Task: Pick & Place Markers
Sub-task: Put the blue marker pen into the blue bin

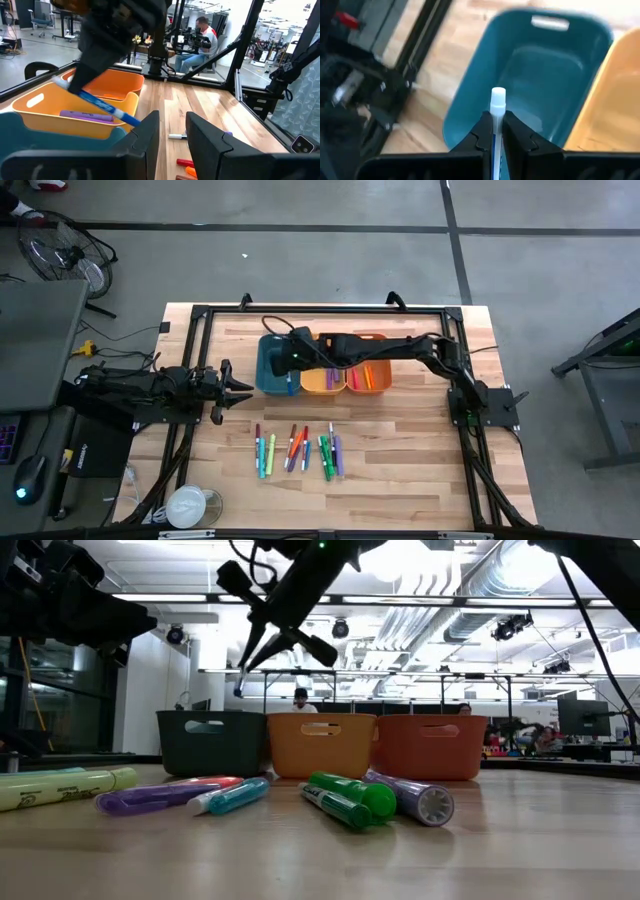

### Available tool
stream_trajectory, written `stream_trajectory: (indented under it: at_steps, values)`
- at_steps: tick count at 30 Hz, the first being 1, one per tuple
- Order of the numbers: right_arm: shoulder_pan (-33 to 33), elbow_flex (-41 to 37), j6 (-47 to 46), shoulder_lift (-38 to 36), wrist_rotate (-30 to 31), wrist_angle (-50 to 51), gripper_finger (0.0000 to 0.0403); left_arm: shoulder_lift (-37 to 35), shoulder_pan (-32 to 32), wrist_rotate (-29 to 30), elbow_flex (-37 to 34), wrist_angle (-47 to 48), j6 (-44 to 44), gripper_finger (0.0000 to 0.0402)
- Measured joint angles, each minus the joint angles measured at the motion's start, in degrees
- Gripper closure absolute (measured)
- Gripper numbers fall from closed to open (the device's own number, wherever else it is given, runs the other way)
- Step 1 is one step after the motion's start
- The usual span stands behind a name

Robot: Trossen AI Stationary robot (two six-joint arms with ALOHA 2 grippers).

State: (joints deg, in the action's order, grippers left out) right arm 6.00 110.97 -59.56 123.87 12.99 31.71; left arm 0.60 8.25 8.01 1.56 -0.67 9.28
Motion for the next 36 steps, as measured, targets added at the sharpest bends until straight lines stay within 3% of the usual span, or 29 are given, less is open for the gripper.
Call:
stream_trajectory:
  at_steps: [10, 22, 36]
  values:
    - [2.3, 0.1, -3.5, 1.7, 2.9, -1.6, 0.0390, 0.0, 0.0, 0.0, 0.0, 0.0, 0.0, 0.0308]
    - [3.5, 0.0, -5.5, 6.7, -4.0, -7.5, 0.0388, 0.0, 0.0, 0.0, 0.0, 0.0, 0.0, 0.0308]
    - [3.8, 0.0, -4.5, 6.7, -4.4, -6.7, 0.0364, 0.0, 0.0, 0.1, 0.0, 0.0, 0.0, 0.0308]
